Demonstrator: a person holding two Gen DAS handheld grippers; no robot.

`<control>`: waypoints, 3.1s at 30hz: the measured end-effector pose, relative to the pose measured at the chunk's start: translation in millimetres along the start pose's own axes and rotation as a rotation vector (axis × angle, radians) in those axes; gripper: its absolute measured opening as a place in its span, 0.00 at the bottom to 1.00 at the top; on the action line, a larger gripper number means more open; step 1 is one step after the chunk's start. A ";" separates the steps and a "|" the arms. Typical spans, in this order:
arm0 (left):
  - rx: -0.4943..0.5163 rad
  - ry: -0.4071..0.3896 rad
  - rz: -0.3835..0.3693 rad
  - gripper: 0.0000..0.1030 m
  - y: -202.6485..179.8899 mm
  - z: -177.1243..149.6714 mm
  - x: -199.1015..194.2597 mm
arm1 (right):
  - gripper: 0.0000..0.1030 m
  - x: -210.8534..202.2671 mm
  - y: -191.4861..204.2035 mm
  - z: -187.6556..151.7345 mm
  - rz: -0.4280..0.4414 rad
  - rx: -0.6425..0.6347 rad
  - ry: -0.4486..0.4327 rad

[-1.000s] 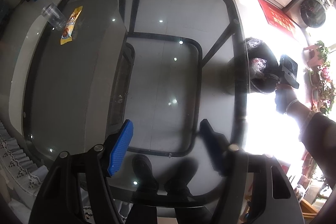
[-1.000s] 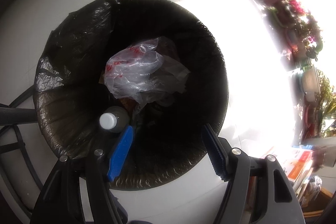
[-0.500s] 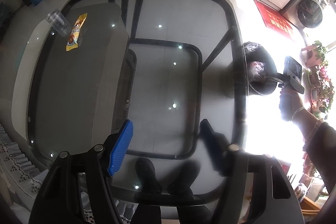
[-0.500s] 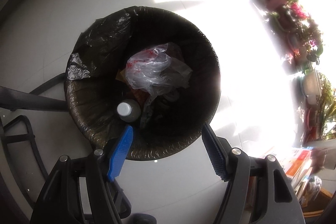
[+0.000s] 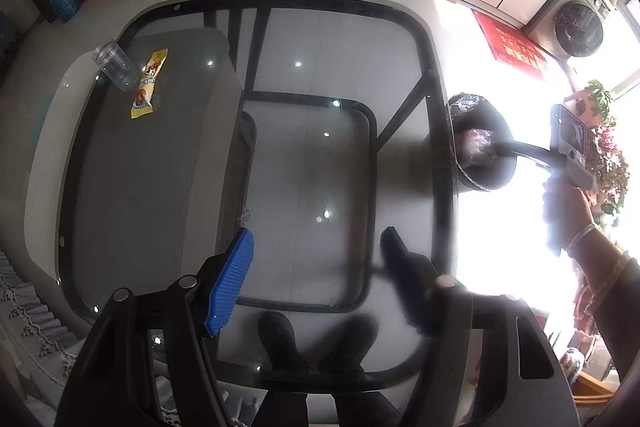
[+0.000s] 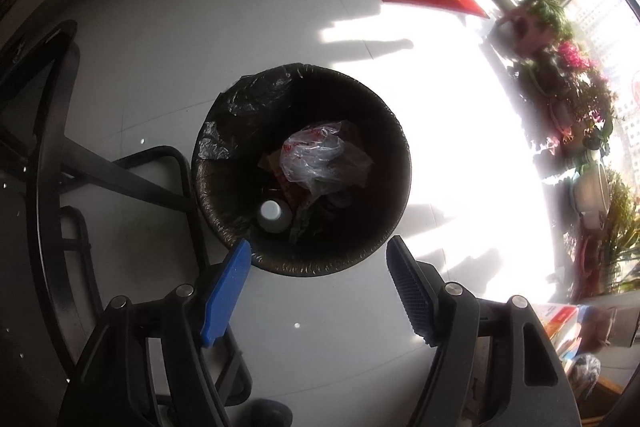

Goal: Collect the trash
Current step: 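Raise the right tool from the bin and move it back toward the table, then move the left tool down to the yellow snack packet on the table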

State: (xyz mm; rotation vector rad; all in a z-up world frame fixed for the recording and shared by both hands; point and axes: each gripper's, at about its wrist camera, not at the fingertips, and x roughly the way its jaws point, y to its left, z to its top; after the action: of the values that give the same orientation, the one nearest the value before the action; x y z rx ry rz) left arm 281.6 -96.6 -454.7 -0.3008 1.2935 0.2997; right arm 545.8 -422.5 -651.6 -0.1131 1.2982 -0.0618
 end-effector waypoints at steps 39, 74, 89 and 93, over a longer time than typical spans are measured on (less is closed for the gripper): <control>-0.113 -0.043 0.033 0.64 107.6 -5.9 -30.6 | 0.66 -213.1 204.1 -46.2 0.209 -0.378 -0.146; -0.255 -0.027 0.089 0.64 205.2 -4.8 1.9 | 0.72 -321.4 367.3 -105.7 0.406 -0.642 -0.144; -0.308 -0.052 0.136 0.64 244.9 20.1 30.4 | 0.72 -363.7 398.4 -135.4 0.452 -0.738 -0.178; -0.284 -0.081 0.162 0.64 250.3 39.5 41.5 | 0.72 -366.5 402.6 -138.2 0.453 -0.752 -0.178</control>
State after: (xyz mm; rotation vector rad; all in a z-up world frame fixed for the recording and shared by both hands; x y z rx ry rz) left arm 231.5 151.5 -497.7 -0.4205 1.1972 0.6304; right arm 307.0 10.5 -385.0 -0.4508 1.0866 0.8117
